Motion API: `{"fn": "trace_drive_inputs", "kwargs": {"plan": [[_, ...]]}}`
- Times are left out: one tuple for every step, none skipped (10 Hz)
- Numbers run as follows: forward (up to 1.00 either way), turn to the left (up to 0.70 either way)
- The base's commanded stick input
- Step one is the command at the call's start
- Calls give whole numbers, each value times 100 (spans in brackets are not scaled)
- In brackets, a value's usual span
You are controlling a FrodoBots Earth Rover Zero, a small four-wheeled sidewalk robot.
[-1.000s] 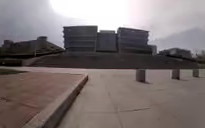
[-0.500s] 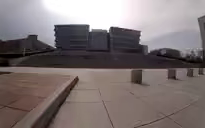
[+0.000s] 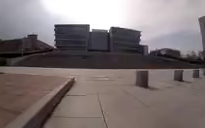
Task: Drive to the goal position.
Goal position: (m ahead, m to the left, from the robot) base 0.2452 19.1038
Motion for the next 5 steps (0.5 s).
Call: {"fn": "trace_drive_inputs", "kwargs": {"plan": [[100,0],[100,0],[100,0],[100,0],[100,0]]}}
